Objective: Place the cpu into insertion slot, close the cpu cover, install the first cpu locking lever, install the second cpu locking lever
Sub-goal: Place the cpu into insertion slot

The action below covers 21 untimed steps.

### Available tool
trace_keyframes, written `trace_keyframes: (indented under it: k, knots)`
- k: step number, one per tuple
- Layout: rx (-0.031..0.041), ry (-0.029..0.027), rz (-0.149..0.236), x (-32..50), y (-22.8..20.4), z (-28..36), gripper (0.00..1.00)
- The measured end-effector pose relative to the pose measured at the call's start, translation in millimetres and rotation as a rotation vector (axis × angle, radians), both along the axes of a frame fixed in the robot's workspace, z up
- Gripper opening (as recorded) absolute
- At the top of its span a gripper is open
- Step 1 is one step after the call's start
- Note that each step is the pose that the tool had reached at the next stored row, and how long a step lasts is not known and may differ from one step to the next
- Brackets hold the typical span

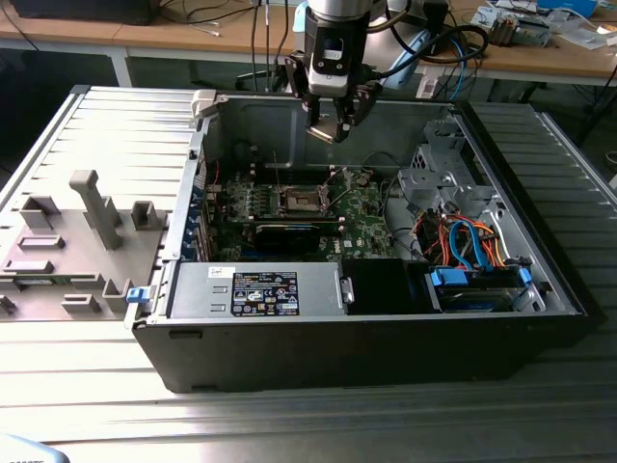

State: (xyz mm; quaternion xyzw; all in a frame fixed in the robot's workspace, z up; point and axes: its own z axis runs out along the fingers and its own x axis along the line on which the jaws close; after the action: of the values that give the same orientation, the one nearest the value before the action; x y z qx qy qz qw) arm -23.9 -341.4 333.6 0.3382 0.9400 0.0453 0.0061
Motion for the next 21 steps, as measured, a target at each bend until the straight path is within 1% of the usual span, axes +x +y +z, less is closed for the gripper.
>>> trace_keyframes:
  k: [21]
  knots:
    - [0.0000, 0.0001, -0.021, 0.0, 0.0, 0.0, 0.55]
